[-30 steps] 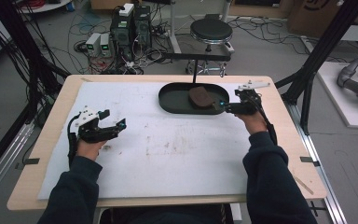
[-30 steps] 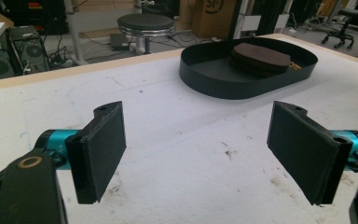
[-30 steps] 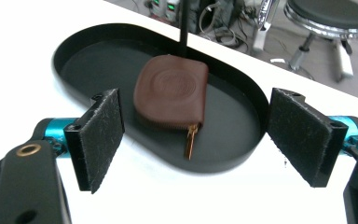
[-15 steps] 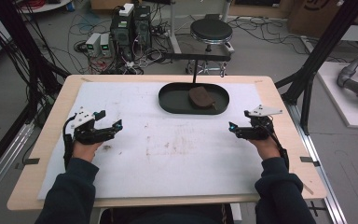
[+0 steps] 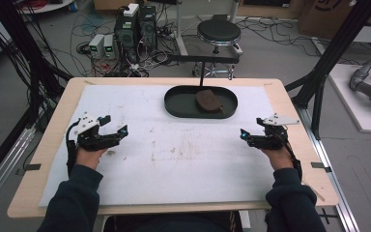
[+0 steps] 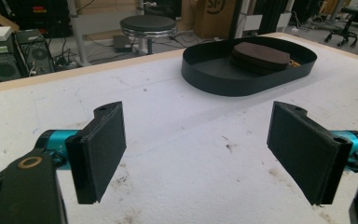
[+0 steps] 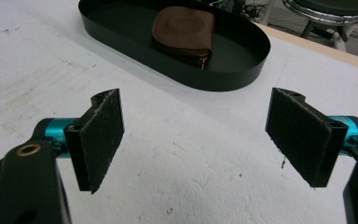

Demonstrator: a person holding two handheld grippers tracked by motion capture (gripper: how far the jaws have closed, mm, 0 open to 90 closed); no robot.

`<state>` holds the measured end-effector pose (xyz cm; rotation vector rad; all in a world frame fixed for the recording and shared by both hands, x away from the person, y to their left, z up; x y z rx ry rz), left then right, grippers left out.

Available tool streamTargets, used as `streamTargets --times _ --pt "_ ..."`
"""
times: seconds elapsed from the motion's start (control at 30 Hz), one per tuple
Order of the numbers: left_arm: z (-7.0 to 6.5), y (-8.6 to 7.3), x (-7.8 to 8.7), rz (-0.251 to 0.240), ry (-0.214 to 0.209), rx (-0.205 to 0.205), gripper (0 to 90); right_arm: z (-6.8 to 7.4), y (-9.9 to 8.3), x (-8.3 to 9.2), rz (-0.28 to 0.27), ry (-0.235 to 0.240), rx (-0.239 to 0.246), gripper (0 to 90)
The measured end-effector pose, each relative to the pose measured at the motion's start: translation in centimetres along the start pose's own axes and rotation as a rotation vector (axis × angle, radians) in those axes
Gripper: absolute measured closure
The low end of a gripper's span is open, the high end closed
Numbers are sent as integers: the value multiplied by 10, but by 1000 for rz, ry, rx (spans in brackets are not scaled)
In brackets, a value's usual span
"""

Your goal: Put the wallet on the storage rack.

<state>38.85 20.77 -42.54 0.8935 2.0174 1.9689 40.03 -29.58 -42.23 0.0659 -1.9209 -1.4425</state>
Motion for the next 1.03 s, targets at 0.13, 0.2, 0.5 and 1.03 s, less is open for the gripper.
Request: streamTargets --times 0.13,0.2,0.5,1.03 --pt "-2 -1 -2 3 -2 -3 194 -1 -1 0 2 -4 2 196" --pt "-4 -2 -3 5 -6 -7 195 -1 -1 1 0 -5 3 196" --pt "-7 -4 -6 15 -10 -13 195 -1 -2 1 7 -6 6 197" --pt "-6 -4 -7 17 -8 -9 195 -4 -2 1 4 -11 -1 196"
Point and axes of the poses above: each handheld gripper's, and its own axes: x roughly backward along the jaws, y roughly out of its top, z roughly to its left, the point moved 5 cm from there along -x, roughly forward along the jaws, and after that the axes turned 3 degrees about x, right-handed, at the moved point
